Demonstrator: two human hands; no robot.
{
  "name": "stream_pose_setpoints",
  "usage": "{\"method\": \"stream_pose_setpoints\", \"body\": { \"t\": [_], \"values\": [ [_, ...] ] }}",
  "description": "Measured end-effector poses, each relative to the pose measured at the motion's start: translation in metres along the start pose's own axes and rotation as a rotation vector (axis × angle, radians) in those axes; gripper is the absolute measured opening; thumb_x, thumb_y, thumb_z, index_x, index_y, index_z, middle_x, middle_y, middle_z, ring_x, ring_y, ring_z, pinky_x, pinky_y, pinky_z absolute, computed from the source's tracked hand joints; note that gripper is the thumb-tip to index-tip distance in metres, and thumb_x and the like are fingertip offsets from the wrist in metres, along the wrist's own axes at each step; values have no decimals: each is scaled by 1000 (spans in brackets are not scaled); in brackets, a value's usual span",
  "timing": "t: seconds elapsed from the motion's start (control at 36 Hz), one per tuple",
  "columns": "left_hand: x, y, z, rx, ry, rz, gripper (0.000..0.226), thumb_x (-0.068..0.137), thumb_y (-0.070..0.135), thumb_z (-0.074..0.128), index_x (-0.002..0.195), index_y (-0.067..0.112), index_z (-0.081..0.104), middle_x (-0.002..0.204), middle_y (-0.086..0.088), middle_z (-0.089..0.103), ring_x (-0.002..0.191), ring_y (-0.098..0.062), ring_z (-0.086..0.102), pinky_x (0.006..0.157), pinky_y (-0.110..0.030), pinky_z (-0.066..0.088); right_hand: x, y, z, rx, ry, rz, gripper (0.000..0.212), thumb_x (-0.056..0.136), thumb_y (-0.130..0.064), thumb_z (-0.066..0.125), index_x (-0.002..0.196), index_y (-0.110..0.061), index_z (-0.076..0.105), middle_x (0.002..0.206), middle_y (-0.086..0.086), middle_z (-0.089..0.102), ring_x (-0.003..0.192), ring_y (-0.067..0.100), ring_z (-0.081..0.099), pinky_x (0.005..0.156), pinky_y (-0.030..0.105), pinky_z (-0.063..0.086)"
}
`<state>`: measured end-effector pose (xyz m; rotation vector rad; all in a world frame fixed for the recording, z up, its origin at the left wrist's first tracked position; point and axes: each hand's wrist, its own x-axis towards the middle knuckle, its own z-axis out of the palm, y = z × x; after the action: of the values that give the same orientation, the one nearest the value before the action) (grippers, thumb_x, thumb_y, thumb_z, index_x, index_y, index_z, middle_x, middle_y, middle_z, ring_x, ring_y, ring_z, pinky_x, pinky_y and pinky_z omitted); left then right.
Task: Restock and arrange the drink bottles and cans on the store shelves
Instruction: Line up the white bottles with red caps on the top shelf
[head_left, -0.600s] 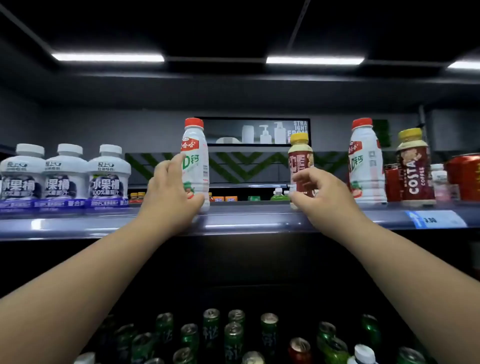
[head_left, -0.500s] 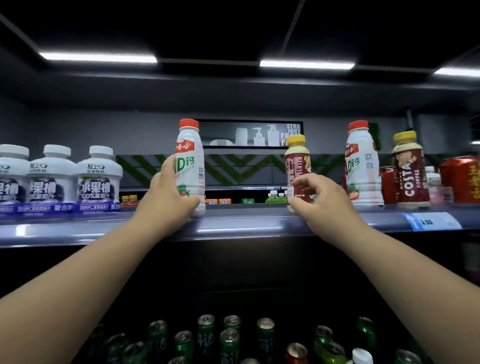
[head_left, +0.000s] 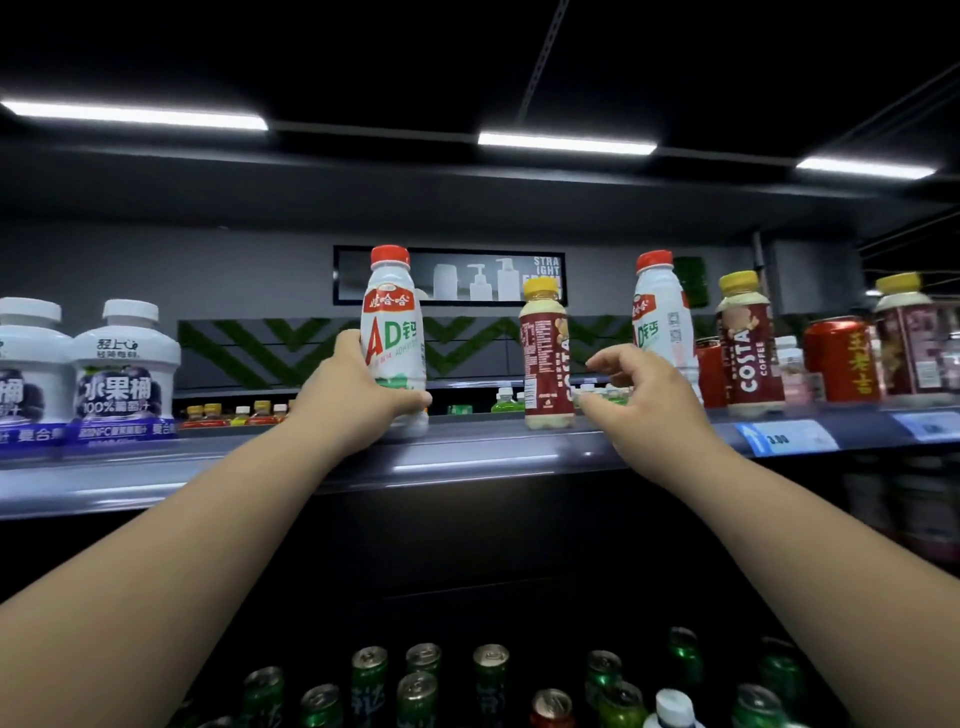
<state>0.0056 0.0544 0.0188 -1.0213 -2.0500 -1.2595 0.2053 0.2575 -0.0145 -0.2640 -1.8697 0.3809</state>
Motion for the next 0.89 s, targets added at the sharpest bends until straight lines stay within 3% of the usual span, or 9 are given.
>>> {"method": "stream_pose_setpoints", "body": {
  "t": [0.14,0.36,0.5,0.64,0.78,0.89],
  "values": [
    [-2,22,21,21,-24,10,78,65,49,88,121,27,39,115,3,60,100,-20,61,84,-43,54,4,26,-20,-76,47,32,31,86,-19,73,114,-22,60,111,-3,49,103,17,50,90,29,41],
    [-2,61,64,6,-31,-28,79,64,47,88,120,29,36,115,2,60,100,-21,62,87,-48,56,25,64,-54,-70,105,73,68,81,-18,74,141,-23,43,137,5,45,123,25,44,106,45,41],
    [-3,83,90,2,18,-73,77,66,44,88,117,32,32,115,0,57,100,-22,60,87,-50,56,45,80,-60,-13,-31,160,87,82,-26,72,153,-31,21,139,3,47,120,25,52,102,45,47],
    [-7,90,108,145,117,-123,74,72,56,76,123,30,29,115,-2,55,99,-25,58,85,-50,55,57,96,-55,40,-206,221,80,88,-31,66,150,-26,16,133,7,56,109,30,59,94,43,49],
    [-12,90,111,232,96,-113,86,80,59,68,143,35,14,121,1,56,99,-25,61,84,-48,55,64,100,-47,-21,-179,149,112,68,-55,85,150,-22,16,137,8,47,118,29,55,99,50,49],
    [-17,88,110,261,101,-104,85,83,57,68,145,33,14,129,1,57,99,-22,61,80,-42,55,63,101,-37,0,-224,153,105,80,-58,73,153,-28,4,141,4,47,119,28,54,93,46,48]
  ]
}}
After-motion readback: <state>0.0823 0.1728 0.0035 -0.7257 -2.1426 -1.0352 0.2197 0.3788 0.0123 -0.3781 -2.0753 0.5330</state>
